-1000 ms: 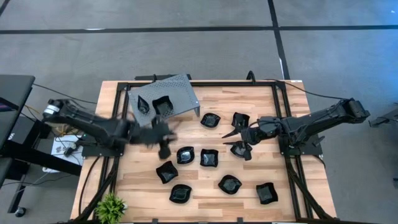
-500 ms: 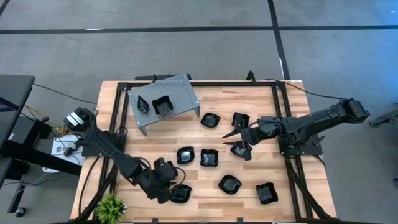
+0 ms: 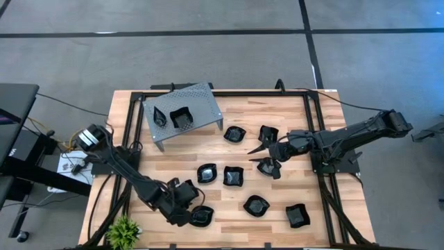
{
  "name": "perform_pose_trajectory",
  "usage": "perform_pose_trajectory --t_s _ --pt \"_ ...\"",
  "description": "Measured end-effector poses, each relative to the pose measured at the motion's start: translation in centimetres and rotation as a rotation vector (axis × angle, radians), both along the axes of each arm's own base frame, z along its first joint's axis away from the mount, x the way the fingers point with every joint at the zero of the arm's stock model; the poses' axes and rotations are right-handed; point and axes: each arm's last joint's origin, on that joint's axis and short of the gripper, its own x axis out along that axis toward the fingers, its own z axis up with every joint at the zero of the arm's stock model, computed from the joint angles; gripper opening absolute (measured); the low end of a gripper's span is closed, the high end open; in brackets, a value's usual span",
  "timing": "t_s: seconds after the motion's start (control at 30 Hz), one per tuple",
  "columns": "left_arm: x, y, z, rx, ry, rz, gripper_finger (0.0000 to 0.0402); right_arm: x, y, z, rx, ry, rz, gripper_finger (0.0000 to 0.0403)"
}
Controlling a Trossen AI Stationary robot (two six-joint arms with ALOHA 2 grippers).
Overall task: Pick & Place Mini shaped plates
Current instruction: Stack the black distorted square plate on top of the black distorted square plate on the shelf
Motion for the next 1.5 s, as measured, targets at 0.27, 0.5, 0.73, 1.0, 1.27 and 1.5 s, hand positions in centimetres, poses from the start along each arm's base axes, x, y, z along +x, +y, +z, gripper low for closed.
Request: perform_pose_trajectory --t_s 0.27,0.5,0.73,1.0,1.27,1.5 --pt "0.1 0.0 -0.7 0.059 0.014 -0.026 0.0052 0.0 0.0 0.0 0.015 0.004 -0.003 0.0103" --pt "0.5 0.2 0.9 0.099 -0.049 -0.061 0.0006 0.0 0.0 0.0 0.015 0.004 -0.003 0.0103" --pt "3.1 2.1 8.5 0.325 -0.257 -0.2 0.0005 0.0 0.0 0.0 0.016 -0.001 -0.003 0.0103" --pt "1.6 11.3 15.8 0.593 -0.272 -0.104 0.0005 0.0 0.0 0.0 0.016 -0.001 -0.003 0.0103" --pt "-2.5 19.5 17.5 0.642 -0.114 0.071 0.0005 0.0 0.0 0.0 0.05 0.01 -0.01 0.0103" --pt "-3.3 21.5 14.6 0.605 -0.012 0.067 0.0005 0.0 0.0 0.0 0.059 0.012 -0.012 0.0103"
